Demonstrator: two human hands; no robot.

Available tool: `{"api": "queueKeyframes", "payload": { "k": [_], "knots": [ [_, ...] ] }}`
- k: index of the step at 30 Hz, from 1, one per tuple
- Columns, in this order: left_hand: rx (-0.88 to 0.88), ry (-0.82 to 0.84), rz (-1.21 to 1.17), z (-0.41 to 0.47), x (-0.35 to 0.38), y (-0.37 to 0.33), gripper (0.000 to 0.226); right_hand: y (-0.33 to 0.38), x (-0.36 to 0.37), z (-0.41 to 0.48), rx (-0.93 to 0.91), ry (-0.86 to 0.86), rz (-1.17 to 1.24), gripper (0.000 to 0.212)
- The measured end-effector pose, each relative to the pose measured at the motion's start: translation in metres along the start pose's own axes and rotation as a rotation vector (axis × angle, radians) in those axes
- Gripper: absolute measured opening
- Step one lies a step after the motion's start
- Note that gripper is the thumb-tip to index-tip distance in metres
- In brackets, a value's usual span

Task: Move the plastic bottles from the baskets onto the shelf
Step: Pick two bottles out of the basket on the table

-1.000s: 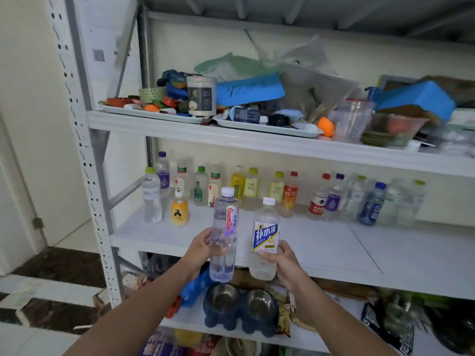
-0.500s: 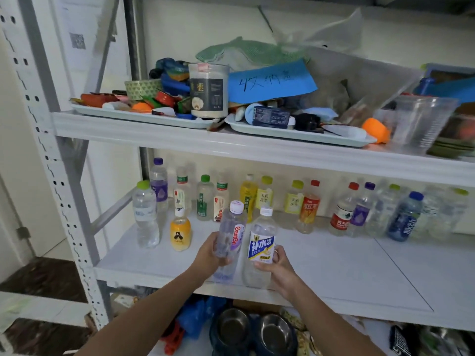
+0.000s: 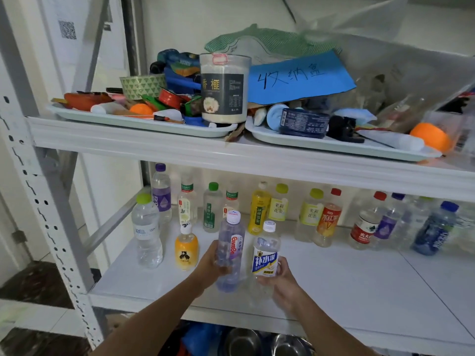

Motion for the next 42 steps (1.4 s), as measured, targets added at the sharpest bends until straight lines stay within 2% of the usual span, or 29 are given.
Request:
{"api": "queueKeyframes", "payload": {
  "k": [4, 8, 11, 16, 20, 23, 25, 28, 30, 33, 35, 38, 42],
  "knots": [
    [0.019, 0.037, 0.071, 0.02, -0.011, 0.001, 0.044, 0.004, 0.009, 0.014, -0.003, 0.014, -0.044, 0.063],
    [-0.009, 0.053, 0.162, 0.038, -0.023, 0.01, 0.047, 0.023, 0.009, 0.02, -0.058, -0.013, -0.319, 0.064],
    [-0.044, 0.08, 0.22, 0.049, -0.027, 0.017, 0.057, 0.032, 0.005, 0.027, -0.091, -0.041, -0.437, 0.063],
    [-0.07, 0.139, 0.244, 0.059, -0.026, 0.022, 0.066, 0.031, 0.003, 0.038, -0.096, -0.077, -0.502, 0.06],
    [-0.116, 0.204, 0.247, 0.058, -0.024, 0.033, 0.059, 0.03, 0.006, 0.042, -0.102, -0.074, -0.522, 0.054],
    [-0.16, 0.128, 0.214, 0.052, -0.029, 0.04, 0.055, 0.031, 0.007, 0.041, -0.13, -0.101, -0.638, 0.048],
    [-0.165, 0.08, 0.236, 0.047, -0.033, 0.04, 0.06, 0.034, 0.007, 0.037, -0.165, -0.103, -0.777, 0.053],
    [-0.125, 0.1, 0.414, 0.038, -0.034, 0.033, 0.071, 0.036, 0.006, 0.034, -0.219, -0.104, -1.156, 0.074],
    [-0.066, 0.133, 0.55, 0.031, -0.03, 0.024, 0.073, 0.03, 0.0, 0.031, -0.155, -0.126, -1.418, 0.094],
    [-0.029, 0.192, 0.683, 0.015, -0.018, 0.017, 0.078, 0.021, -0.009, 0.024, -0.084, -0.1, -1.638, 0.106],
    [-0.077, 0.186, 0.746, 0.003, -0.015, 0.018, 0.083, 0.017, -0.011, 0.016, -0.059, -0.061, -1.705, 0.108],
    [-0.172, 0.204, 0.977, -0.023, -0.014, 0.022, 0.09, 0.015, -0.008, -0.001, -0.06, -0.011, -1.734, 0.108],
    [-0.181, 0.185, 1.183, -0.072, -0.018, 0.01, 0.094, 0.011, 0.002, -0.028, -0.063, 0.073, -1.723, 0.109]
  ]
}}
Point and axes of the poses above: each hand's wrist, its own z-axis towards the middle knuckle, its own x-axis out of the palm, y = z × x, the point moved 8 cm from there along z, towards the middle knuckle, and after that the axes turned 5 degrees about x, right-handed, at the moved point
